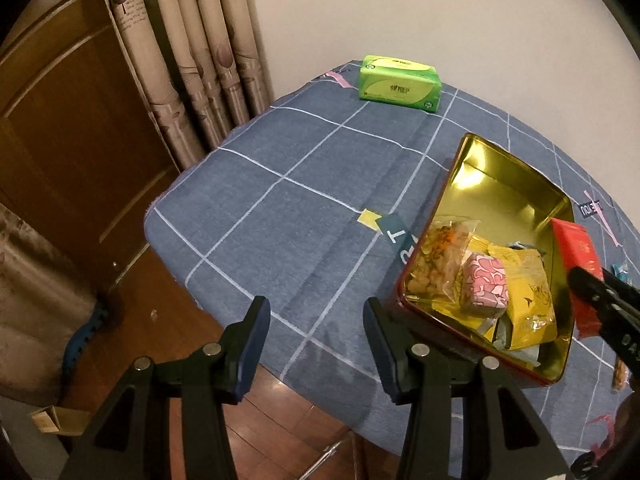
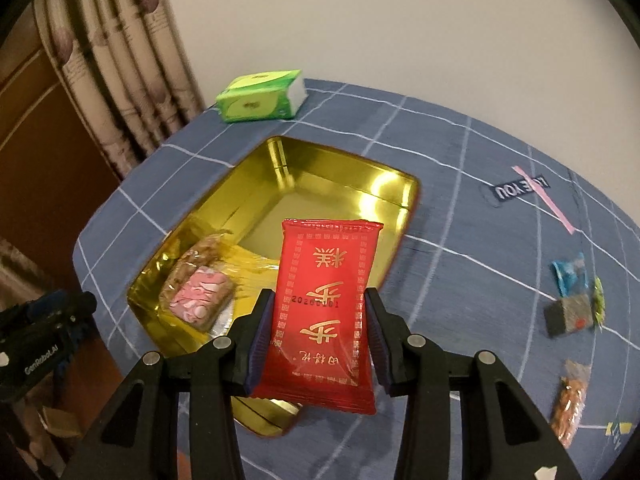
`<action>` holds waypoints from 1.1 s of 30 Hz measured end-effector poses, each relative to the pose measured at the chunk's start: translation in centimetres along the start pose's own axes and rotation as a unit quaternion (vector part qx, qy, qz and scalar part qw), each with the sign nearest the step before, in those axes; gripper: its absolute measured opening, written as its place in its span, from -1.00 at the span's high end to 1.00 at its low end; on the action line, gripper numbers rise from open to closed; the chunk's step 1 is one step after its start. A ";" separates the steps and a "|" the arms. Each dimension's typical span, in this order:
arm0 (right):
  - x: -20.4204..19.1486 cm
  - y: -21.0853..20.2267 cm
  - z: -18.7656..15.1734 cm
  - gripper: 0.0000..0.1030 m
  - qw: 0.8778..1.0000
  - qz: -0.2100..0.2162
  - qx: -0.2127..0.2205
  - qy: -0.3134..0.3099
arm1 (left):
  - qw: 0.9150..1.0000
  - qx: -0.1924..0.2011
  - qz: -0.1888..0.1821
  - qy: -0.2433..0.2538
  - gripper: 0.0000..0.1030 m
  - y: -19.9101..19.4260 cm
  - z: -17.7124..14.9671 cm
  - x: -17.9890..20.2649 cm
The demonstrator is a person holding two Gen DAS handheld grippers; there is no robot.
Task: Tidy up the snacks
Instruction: 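Carry the red packet over the gold tin and lower it inside with the right tool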
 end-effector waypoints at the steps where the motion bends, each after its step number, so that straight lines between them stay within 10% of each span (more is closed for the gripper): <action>1: -0.3 0.2 0.1 0.22 1.000 0.000 -0.001 -0.002 | 1.000 0.000 0.001 -0.001 0.04 0.0 0.0 0.0; 33: -2.7 3.5 -0.6 0.12 0.998 0.010 -0.030 -0.047 | 1.000 -0.010 0.002 -0.002 0.04 0.4 -0.2 0.2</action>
Point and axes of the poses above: each gripper's, at about its wrist camera, not at the fingertips, and y roughly the way its jaws point, x to its right, z to its top, the point moved 4 cm from there along y, roughly the way its jaws point, and after that the axes turned 3 degrees about y, right-handed, at the moved point
